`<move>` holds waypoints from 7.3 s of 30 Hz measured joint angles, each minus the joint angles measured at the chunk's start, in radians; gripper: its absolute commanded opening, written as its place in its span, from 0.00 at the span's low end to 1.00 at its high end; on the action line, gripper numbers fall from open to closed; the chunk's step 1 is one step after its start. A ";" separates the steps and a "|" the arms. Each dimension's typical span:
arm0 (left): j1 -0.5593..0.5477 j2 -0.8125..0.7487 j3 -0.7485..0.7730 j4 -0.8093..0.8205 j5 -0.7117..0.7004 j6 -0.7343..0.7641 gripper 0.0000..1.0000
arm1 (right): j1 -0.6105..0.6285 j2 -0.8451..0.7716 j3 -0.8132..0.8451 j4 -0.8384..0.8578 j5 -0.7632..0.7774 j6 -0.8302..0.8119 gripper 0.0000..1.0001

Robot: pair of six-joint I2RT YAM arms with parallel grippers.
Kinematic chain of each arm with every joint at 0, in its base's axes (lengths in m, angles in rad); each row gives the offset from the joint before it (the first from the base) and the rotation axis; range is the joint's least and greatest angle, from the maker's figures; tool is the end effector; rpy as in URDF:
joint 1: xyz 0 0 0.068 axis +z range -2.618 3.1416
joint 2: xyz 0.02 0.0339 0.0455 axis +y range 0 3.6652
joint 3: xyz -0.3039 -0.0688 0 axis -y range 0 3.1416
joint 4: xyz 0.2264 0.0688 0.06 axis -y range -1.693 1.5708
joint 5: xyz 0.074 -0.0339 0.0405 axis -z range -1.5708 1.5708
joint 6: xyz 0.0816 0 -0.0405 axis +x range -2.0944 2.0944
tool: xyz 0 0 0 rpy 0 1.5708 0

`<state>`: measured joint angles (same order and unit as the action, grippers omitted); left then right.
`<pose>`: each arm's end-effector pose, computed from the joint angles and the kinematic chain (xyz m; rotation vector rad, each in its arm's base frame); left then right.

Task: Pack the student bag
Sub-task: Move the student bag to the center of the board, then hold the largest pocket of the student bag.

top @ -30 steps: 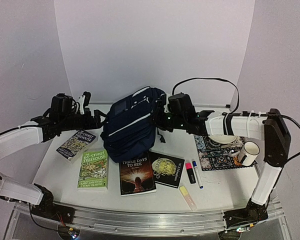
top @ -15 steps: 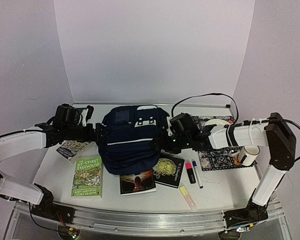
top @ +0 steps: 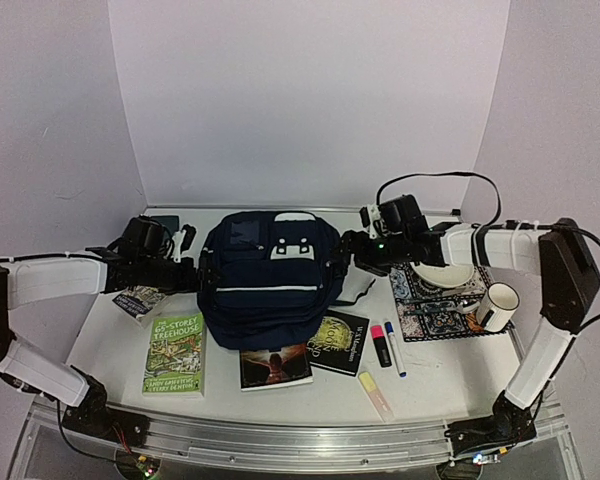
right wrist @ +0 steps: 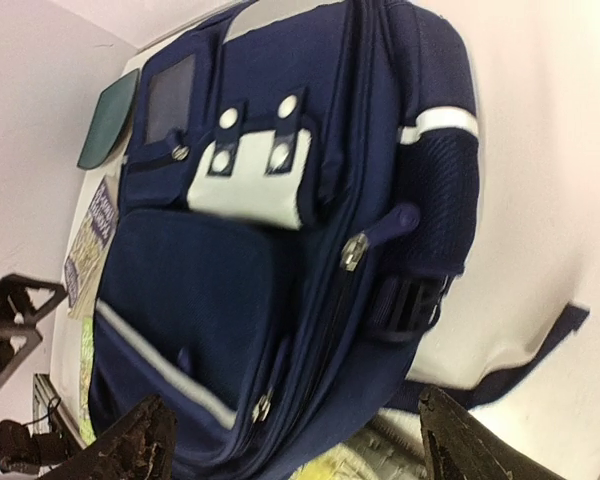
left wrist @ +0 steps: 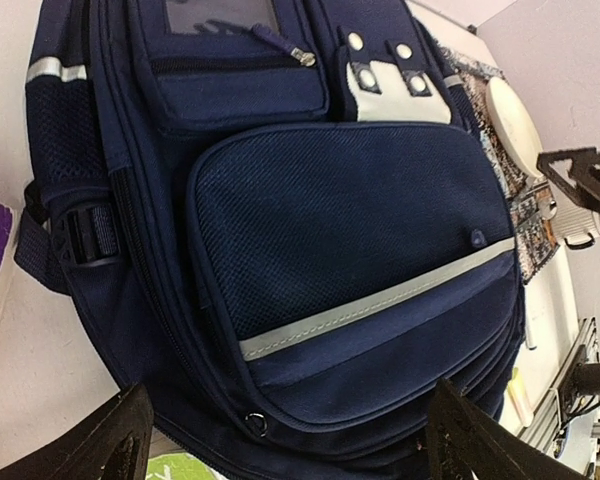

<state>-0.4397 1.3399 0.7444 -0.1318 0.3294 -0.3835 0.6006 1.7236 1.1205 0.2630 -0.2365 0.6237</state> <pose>0.2462 -0.1450 0.2315 0.2440 2.3711 -0.7887 0.3450 0.2595 0.2837 -0.1476 2.0401 1.0262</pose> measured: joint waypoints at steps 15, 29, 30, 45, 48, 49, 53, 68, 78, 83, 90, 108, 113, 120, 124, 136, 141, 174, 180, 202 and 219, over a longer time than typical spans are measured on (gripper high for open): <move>0.000 0.198 0.023 0.002 -0.048 0.019 0.93 | -0.051 0.341 0.083 0.158 -0.108 0.081 0.74; 0.013 0.418 0.239 0.001 -0.076 0.087 0.91 | -0.063 0.376 0.055 0.434 -0.231 0.269 0.05; 0.016 0.430 0.259 -0.001 -0.081 0.095 0.91 | -0.061 0.367 0.042 0.443 -0.231 0.276 0.04; 0.010 0.468 0.474 -0.007 -0.106 0.191 0.91 | 0.136 0.150 -0.118 0.506 -0.019 0.305 0.00; -0.009 0.396 0.429 -0.010 -0.106 0.193 0.92 | 0.147 0.150 -0.147 0.512 0.021 0.305 0.00; -0.020 0.361 0.405 -0.010 -0.106 0.193 0.92 | 0.147 0.150 -0.154 0.508 0.027 0.305 0.00; -0.051 0.233 0.303 -0.016 -0.102 0.157 0.92 | 0.146 0.150 -0.164 0.508 0.044 0.305 0.00; -0.027 0.238 0.102 0.007 -0.124 -0.019 0.79 | 0.146 0.181 -0.164 0.514 0.046 0.284 0.18; -0.011 0.294 0.099 0.085 -0.123 -0.034 0.77 | 0.147 0.141 -0.136 0.299 0.035 0.054 0.68; -0.010 0.297 0.098 0.091 -0.121 -0.033 0.77 | 0.147 0.063 -0.081 0.162 0.027 -0.105 0.83; -0.009 0.299 0.098 0.097 -0.113 -0.032 0.77 | 0.147 0.068 0.058 0.090 -0.096 -0.236 0.90; -0.004 0.300 0.098 0.100 -0.087 -0.032 0.78 | 0.150 0.276 0.173 0.044 -0.191 -0.294 0.91; -0.004 0.300 0.096 0.107 -0.078 -0.034 0.78 | 0.166 0.297 0.186 0.054 -0.218 -0.290 0.91; -0.002 0.300 0.085 0.134 -0.066 -0.039 0.79 | 0.174 0.297 0.178 0.062 -0.228 -0.277 0.85; -0.002 0.300 0.084 0.142 -0.066 -0.042 0.79 | 0.177 0.279 0.142 0.075 -0.255 -0.270 0.78; -0.002 0.304 0.084 0.152 -0.067 -0.045 0.80 | 0.226 0.230 0.094 0.027 -0.322 -0.259 0.54; -0.002 0.303 0.084 0.152 -0.067 -0.044 0.80 | 0.231 0.230 0.094 0.004 -0.306 -0.276 0.43; -0.163 -0.007 0.044 0.080 -0.147 0.003 0.81 | 0.291 0.146 0.141 -0.099 -0.089 -0.139 0.65; -0.282 -0.036 0.025 0.065 -0.141 0.020 0.77 | 0.270 0.165 0.143 -0.095 -0.008 -0.038 0.65; -0.396 0.159 0.021 0.086 -0.042 0.089 0.54 | 0.214 0.291 0.180 0.061 -0.016 0.214 0.13; -0.399 0.213 0.053 0.114 -0.053 0.122 0.46 | 0.202 0.291 0.177 0.136 -0.046 0.347 0.00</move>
<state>-0.8382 1.5524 0.7976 -0.0182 0.2764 -0.2612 0.8028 2.0144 1.2971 0.3991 -0.2824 0.9705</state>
